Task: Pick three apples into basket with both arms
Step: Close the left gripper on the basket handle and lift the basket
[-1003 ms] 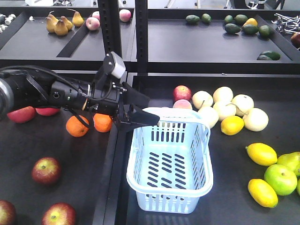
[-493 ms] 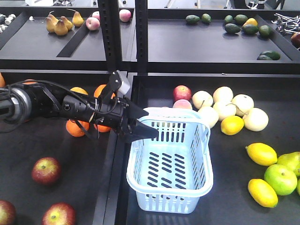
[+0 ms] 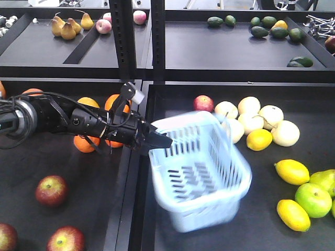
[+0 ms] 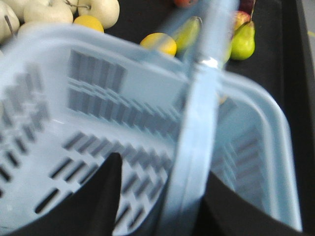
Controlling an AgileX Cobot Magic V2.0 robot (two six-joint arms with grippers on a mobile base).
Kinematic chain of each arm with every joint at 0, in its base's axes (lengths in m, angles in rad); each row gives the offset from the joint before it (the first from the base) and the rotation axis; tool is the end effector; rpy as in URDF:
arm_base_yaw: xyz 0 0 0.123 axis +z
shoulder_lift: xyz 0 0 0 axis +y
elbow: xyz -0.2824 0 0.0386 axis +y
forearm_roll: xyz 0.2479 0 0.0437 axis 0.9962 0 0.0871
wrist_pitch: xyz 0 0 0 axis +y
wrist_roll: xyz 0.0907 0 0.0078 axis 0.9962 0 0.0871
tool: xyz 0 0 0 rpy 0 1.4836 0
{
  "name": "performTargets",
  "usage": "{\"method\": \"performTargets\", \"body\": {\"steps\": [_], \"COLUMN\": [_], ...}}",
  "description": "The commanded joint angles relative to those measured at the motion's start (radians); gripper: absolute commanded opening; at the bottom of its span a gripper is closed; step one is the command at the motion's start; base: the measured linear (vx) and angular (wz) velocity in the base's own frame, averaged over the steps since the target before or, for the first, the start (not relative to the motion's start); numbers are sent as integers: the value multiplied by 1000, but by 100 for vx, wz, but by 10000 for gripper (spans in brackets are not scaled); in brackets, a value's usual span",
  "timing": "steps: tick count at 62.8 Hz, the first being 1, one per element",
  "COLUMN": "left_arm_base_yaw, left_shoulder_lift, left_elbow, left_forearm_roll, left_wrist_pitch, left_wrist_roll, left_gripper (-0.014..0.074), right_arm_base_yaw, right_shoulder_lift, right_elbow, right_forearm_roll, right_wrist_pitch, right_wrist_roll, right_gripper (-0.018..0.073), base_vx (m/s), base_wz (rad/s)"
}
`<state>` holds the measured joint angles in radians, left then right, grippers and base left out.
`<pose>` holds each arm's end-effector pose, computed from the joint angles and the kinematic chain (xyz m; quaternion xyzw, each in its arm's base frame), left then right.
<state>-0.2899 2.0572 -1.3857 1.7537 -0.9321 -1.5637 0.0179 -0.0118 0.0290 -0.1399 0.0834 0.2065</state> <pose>0.3872 -0.1904 0.1935 0.3994 0.7522 -0.4062 0.3311 0.0568 -0.0001 0.1964 0.0216 0.7112 0.0257 0.7022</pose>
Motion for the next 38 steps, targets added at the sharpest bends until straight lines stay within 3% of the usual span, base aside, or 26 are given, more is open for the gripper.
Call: {"method": "performTargets", "body": {"steps": [1,15,38], "left_arm_base_yaw": [-7,-7,-7], "left_shoulder_lift": [-74,-197,-492], "left_elbow": [-26,-26,-14], "left_forearm_roll": [42,21,52], "left_wrist_pitch": [-96,-209,-321], "left_wrist_roll": [-84,-209,-511], "left_gripper": [-9,-8,-8], "right_arm_base_yaw": [-7,-7,-7], "right_shoulder_lift": [-13,-13,-13], "right_elbow": [12,12,12], "right_forearm_roll": [-12,-12,-12], "right_wrist_pitch": [-70,-70,-70], "right_wrist_roll": [-1,-1,-1], "right_gripper": [-8,-8,-8], "base_vx": [0,0,0], "base_wz": [0,0,0]}}
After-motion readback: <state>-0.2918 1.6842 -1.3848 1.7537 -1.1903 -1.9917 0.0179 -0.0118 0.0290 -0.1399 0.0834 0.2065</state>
